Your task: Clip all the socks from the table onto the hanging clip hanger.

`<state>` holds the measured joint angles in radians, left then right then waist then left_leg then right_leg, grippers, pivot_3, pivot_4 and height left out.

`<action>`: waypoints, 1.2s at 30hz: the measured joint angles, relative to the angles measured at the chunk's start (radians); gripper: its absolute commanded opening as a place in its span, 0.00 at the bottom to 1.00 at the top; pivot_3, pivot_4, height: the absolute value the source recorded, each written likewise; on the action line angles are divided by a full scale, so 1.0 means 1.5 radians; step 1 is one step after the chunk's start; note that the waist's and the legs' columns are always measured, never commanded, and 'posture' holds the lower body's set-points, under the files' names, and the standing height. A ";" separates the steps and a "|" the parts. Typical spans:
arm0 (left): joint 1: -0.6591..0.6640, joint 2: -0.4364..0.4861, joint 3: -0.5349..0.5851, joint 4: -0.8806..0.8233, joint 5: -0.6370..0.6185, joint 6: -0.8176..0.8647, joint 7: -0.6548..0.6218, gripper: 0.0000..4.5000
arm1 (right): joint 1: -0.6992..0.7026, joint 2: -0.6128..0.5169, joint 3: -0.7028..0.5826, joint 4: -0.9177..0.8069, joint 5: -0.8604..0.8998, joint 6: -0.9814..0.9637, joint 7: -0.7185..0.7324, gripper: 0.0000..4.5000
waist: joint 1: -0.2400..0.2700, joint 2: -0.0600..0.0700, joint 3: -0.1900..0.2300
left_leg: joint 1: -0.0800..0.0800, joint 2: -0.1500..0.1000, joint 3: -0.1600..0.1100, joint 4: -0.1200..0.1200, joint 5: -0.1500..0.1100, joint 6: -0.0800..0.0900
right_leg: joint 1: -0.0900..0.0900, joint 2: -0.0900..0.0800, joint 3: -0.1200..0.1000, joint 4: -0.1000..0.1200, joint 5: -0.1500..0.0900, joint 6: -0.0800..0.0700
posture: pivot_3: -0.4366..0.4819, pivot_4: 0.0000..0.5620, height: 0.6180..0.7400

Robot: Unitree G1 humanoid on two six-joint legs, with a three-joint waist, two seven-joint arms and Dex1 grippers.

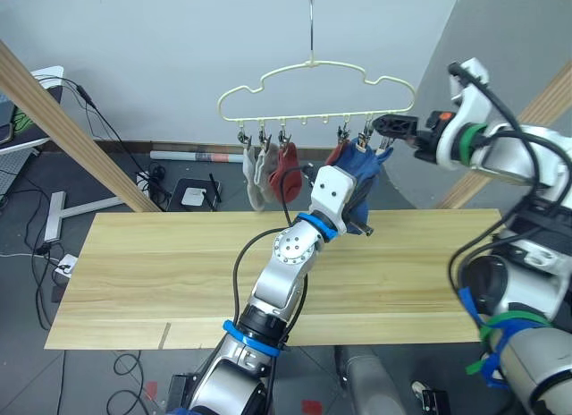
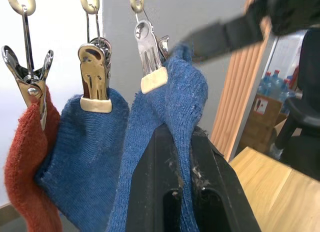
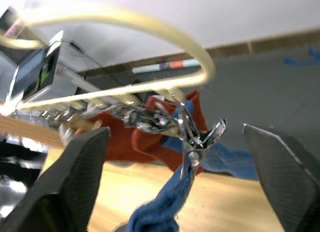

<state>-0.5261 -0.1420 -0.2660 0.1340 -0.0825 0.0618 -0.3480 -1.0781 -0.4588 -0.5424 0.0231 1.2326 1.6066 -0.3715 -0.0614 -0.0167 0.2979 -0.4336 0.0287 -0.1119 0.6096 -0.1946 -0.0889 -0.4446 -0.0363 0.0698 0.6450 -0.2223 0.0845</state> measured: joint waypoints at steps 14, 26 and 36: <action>-0.015 -0.017 0.050 0.037 -0.115 0.076 -0.038 0.64 | 0.194 -0.225 0.158 -0.220 -0.034 -0.071 0.264 1.00 | -0.021 0.000 0.000 | 0.001 0.000 0.001 0.001 0.000 0.000 | 0.000 0.000 0.001 0.000 -0.001 0.004 | 0.29 0.49 1.00; -0.030 0.097 0.098 0.022 -0.156 0.161 -0.111 1.00 | 0.292 -0.272 0.189 -0.269 -0.142 -0.172 0.386 1.00 | -0.029 0.000 0.000 | 0.001 0.000 0.001 0.001 0.000 0.000 | 0.000 0.001 0.001 0.001 -0.001 0.005 | 0.32 0.49 1.00; 0.015 0.487 0.244 -0.030 -0.222 0.262 -0.326 1.00 | 0.403 -0.384 0.266 -0.256 -0.313 -0.376 0.592 1.00 | -0.029 0.000 0.000 | 0.001 0.001 0.002 0.001 0.000 0.000 | -0.001 0.001 0.001 0.001 -0.001 0.005 | 0.43 0.49 1.00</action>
<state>-0.5041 0.5884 0.1008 0.0885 -0.4153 0.4541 -0.8374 -0.4732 -1.0344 -0.1435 -0.3613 0.7628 1.0429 0.5169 -0.1055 -0.0168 0.2980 -0.4320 0.0301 -0.1095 0.6109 -0.1945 -0.0891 -0.4457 -0.0355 0.0717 0.6461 -0.2240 0.0913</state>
